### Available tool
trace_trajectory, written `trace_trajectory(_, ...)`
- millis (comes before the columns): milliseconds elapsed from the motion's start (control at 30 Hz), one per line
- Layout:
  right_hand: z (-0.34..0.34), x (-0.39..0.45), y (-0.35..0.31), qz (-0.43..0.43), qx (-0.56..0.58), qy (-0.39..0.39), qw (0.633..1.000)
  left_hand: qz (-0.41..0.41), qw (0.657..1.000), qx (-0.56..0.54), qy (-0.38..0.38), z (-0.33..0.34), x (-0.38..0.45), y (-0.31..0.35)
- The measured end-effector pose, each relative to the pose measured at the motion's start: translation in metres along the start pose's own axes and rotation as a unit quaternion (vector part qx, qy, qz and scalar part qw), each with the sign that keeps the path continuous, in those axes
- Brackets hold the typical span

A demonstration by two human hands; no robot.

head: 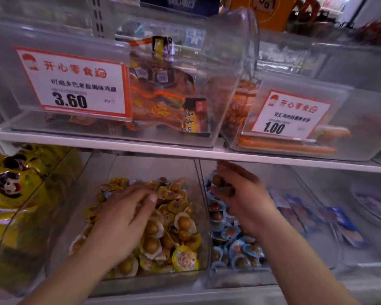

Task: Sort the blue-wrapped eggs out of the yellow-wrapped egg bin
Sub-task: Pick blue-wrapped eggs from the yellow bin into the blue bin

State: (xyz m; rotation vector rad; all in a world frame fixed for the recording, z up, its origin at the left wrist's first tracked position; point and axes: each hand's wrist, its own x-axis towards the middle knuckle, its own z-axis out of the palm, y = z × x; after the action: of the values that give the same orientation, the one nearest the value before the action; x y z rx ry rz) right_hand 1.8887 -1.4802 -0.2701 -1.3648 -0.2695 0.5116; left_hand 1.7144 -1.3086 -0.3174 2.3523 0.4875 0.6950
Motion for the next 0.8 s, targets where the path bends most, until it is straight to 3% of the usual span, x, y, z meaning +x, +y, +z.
trace_trajectory(100,-0.036,0.028,0.007,0.013,-0.219,0.095,0.971,-0.031,0.999,0.009,0.009,-0.009,0.0,-0.006)
trace_trajectory(200,-0.058,0.041,0.01,-0.01,-0.194,0.151,0.969,-0.038,0.999,-0.008,0.024,-0.02,0.0,-0.012)
trace_trajectory(333,-0.04,0.031,0.006,-0.107,-0.236,0.134,0.956,0.056,0.99,0.101,0.078,-0.043,-0.003,-0.02)
trace_trajectory(433,0.001,0.007,0.008,-0.238,-0.369,0.049,0.897,0.068,0.984,0.143,0.085,-0.06,-0.009,-0.025)
trace_trajectory(533,0.06,-0.004,0.016,-0.284,-0.458,-0.114,0.834,0.071,0.984,0.139,0.087,-0.068,-0.015,-0.028)
trace_trajectory(667,0.141,0.028,0.036,-0.206,-0.607,-0.281,0.715,-0.018,0.992,0.053,0.117,-0.08,-0.019,-0.044)
trace_trajectory(800,0.183,0.061,0.065,-0.082,-0.659,-0.362,0.655,-0.052,0.995,0.048,0.068,-0.08,-0.019,-0.057)
